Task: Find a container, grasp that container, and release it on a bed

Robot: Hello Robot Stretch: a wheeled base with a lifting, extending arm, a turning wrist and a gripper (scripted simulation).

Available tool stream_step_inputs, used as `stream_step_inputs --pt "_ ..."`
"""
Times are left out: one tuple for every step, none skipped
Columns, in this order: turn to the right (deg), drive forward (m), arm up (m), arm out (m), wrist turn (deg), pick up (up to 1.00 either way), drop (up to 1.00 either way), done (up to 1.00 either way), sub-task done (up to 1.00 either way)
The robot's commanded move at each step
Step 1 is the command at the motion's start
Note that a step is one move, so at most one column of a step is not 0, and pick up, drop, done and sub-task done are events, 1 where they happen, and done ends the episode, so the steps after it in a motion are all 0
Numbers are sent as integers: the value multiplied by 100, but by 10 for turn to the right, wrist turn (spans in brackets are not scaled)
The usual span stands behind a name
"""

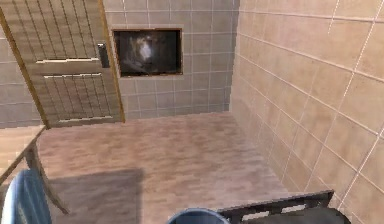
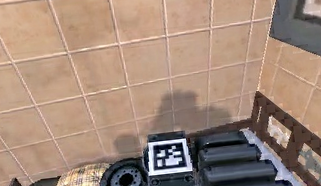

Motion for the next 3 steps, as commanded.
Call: stream_step_inputs --pt "-90 0 0 0 0 0 0 0 0" --pt "0 0 0 20 0 0 0 0 0" --pt "0 0 0 0 450 0 0 0 0"
